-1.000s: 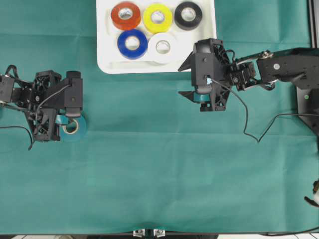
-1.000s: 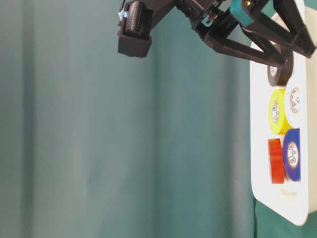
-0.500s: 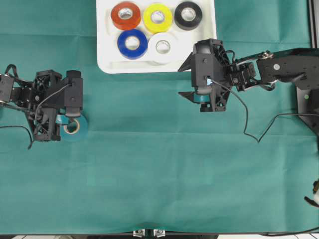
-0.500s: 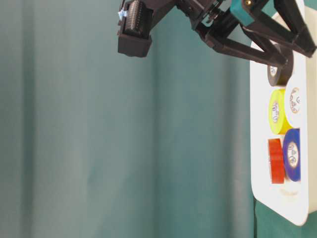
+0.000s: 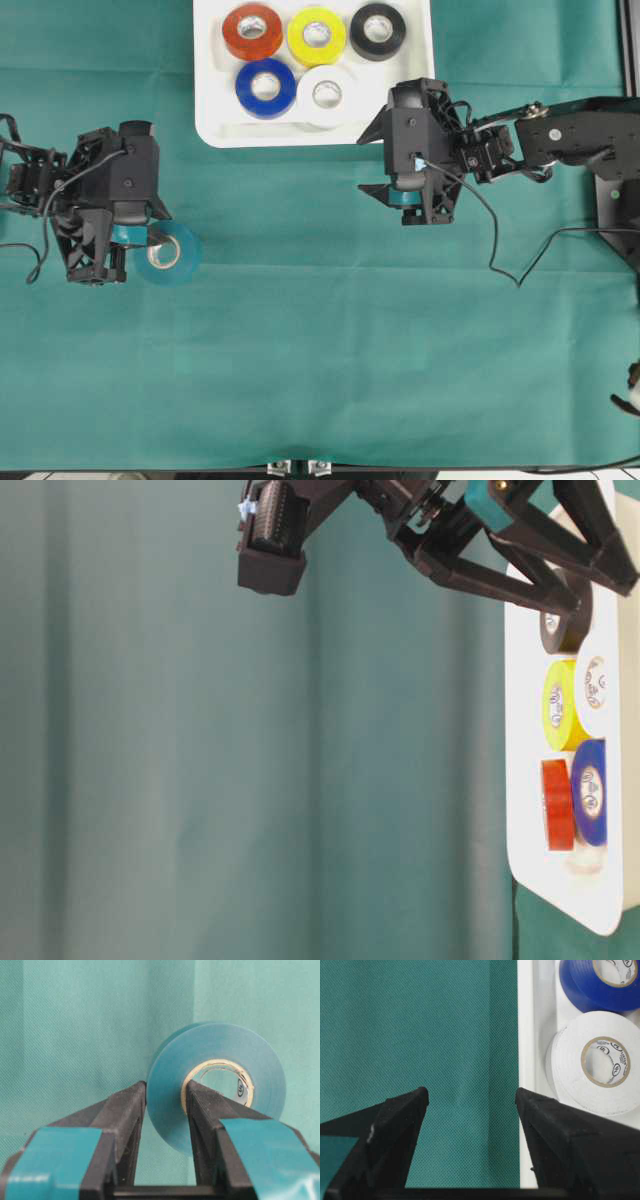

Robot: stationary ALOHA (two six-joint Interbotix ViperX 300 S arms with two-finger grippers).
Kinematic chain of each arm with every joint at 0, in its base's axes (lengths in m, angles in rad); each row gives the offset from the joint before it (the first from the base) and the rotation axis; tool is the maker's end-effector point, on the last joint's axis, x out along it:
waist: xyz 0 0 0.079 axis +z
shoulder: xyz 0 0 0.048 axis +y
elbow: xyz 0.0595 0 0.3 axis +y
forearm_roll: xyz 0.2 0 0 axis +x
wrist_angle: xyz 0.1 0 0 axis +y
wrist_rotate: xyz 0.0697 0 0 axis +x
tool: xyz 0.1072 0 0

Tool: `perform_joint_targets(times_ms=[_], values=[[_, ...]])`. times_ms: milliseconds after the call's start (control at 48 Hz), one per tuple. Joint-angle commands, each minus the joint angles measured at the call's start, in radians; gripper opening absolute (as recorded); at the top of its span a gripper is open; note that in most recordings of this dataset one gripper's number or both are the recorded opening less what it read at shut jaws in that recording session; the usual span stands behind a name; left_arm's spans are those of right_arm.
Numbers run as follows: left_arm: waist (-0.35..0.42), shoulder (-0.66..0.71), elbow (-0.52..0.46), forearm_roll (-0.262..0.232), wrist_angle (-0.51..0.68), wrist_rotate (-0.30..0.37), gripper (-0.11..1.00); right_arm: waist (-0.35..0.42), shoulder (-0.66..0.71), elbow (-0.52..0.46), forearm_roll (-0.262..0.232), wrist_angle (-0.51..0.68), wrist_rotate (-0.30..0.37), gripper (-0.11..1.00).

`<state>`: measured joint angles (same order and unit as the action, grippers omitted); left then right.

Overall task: Put the tape alternately from left to right into the white case.
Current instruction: 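Carry the teal roll into the tray beside the black roll and release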

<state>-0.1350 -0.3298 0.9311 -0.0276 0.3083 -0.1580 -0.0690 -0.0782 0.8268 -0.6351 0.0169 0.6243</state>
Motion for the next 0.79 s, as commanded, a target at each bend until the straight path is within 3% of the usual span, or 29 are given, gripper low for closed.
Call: perform_joint_targets(times_ms=[0, 229, 521, 771], values=[[-0.002, -0.025, -0.011, 0.0, -0.005, -0.002, -0.04, 0.002, -0.02, -0.008, -0.002, -0.006, 0.002, 0.8], [0.044, -0.026, -0.014, 0.003, -0.006, 0.005, -0.04, 0.003, -0.02, -0.009, -0.002, -0.006, 0.002, 0.8], [0.199, -0.014, -0.038, 0.005, -0.012, 0.012, -0.04, 0.008, -0.02, -0.008, -0.002, -0.005, 0.002, 0.8], [0.311, 0.026, -0.078, 0.006, -0.021, 0.095, -0.04, 0.008, -0.02, -0.008, -0.002, -0.008, 0.002, 0.8]])
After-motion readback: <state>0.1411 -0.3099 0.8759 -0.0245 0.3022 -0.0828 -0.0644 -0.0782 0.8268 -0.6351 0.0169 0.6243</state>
